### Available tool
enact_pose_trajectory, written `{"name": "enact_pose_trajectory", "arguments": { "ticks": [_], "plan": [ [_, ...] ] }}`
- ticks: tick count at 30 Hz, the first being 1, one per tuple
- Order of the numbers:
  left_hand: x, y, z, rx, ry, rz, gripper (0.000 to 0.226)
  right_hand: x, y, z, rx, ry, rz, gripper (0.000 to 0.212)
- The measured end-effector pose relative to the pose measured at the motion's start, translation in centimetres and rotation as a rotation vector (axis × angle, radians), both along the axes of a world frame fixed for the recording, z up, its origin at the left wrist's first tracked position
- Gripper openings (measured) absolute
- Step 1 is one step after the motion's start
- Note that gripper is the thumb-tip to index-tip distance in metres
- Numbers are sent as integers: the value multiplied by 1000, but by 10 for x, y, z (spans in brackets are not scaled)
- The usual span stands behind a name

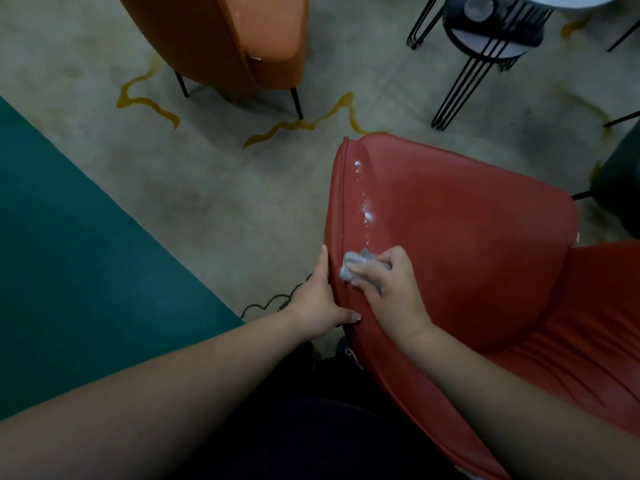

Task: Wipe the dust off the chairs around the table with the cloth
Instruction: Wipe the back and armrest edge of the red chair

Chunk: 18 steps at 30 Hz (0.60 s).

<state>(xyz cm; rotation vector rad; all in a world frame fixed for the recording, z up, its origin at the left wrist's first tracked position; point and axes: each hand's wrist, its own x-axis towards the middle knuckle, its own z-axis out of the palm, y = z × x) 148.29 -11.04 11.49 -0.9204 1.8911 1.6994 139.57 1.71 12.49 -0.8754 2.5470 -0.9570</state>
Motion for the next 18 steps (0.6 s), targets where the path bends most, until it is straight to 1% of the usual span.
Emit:
{"name": "enact_pose_trajectory", "arguments": {
  "ticks": [2,4,9,11,15,18],
  "plan": [
    [-3,-4,-1,5,15,-2,139,9,8,1,-10,2,23,23],
    [-6,-9,-1,3,31,-6,138,-3,-6,0,-24,-10,22,19],
    [-14,-17,-2,16,51,-21,135,-38,-52,-4,-34,-43,-101,21],
    [-16,-19,0,38,35,-7,134,-30,-42,-5,-55,-61,-107,22],
    [-23,-24,8,30,28,-17,134,4,-3,-6,-86,-25,-74,26],
    [-25,-25,10,34,19,-19,133,-10,-18,-11,-98,-19,-104,26]
  ]
}}
